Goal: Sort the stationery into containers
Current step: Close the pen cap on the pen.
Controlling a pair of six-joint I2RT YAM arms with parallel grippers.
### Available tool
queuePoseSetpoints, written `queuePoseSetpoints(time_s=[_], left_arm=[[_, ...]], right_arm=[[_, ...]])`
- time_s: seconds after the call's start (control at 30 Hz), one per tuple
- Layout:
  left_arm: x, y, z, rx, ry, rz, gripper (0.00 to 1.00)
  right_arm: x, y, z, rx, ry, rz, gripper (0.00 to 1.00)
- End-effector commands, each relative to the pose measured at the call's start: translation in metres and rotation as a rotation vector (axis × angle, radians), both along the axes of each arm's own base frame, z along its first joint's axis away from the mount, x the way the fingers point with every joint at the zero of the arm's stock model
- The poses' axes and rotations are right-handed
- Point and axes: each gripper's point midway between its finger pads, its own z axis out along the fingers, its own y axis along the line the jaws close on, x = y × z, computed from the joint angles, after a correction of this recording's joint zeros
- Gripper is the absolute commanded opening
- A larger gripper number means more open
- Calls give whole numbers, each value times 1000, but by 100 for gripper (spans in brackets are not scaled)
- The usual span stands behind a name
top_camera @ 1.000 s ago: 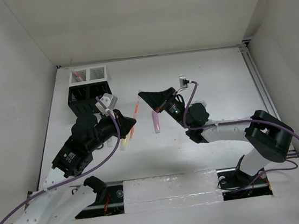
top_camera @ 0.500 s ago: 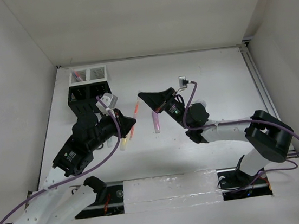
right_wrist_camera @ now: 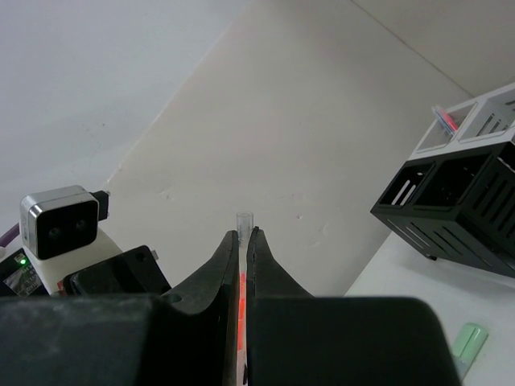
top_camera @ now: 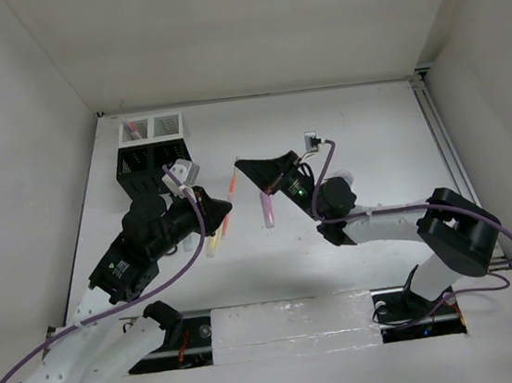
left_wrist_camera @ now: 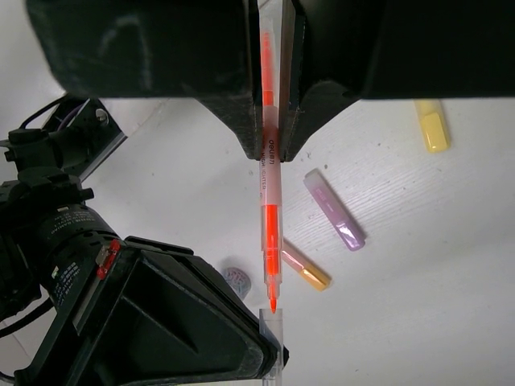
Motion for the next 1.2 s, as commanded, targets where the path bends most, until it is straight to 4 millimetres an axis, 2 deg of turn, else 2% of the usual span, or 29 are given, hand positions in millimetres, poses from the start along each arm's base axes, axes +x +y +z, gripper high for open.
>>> queuePoseSetpoints(time_s=[0.0, 0.4, 0.77, 1.03, 1.17], left_arm=[[3, 0, 21, -45, -55, 13, 0], [4, 1, 21, -43, -56, 22, 0], [4, 1, 27, -55, -70, 22, 0], [6, 4, 32, -63, -87, 41, 0], [9, 6, 31, -59, -90, 60, 0]], right_arm=[[-55, -56, 108, 423, -313, 35, 0], [-60, -54, 114, 435, -327, 51, 0], [-58, -37, 99, 411, -292, 78, 0], [-64, -35, 107, 433, -298, 107, 0], [-67, -30, 103, 428, -290, 129, 0]])
